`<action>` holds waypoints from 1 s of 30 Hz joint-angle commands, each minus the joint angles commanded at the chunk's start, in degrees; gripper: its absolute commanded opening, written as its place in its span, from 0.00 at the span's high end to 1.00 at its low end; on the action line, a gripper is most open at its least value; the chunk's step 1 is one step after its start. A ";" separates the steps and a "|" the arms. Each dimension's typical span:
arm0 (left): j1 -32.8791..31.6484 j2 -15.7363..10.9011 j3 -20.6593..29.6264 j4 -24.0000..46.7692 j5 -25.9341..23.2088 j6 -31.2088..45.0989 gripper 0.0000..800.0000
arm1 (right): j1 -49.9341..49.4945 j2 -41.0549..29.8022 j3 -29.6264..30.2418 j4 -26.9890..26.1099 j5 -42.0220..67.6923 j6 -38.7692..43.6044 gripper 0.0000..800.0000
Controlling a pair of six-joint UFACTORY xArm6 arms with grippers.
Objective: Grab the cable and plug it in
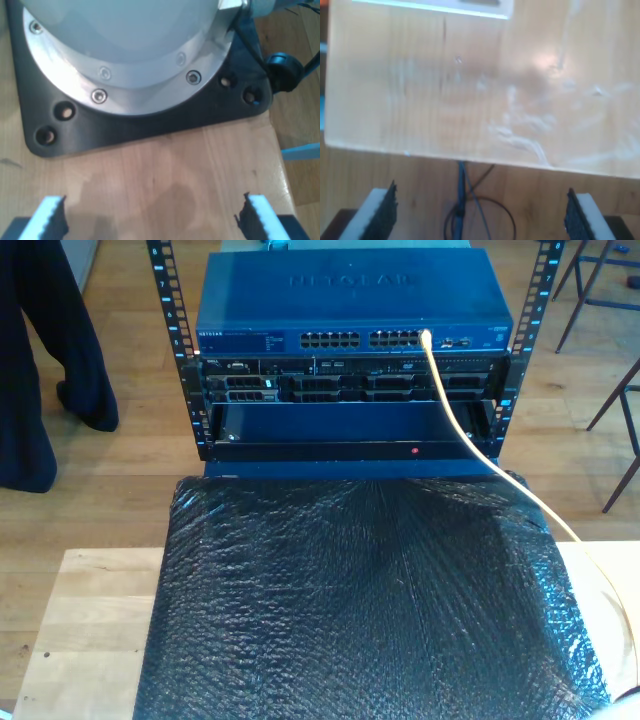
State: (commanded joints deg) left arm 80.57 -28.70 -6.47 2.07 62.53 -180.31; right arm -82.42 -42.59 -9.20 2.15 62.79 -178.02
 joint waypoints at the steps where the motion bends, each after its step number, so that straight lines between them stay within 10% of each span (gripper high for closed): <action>1: 0.09 0.00 0.00 0.00 0.00 0.00 0.00 | -0.44 -0.18 0.44 0.00 0.00 -0.70 0.01; 30: 0.00 0.00 0.00 0.00 0.00 0.00 0.00 | -5.80 0.00 11.87 1.76 -15.47 -3.25 0.00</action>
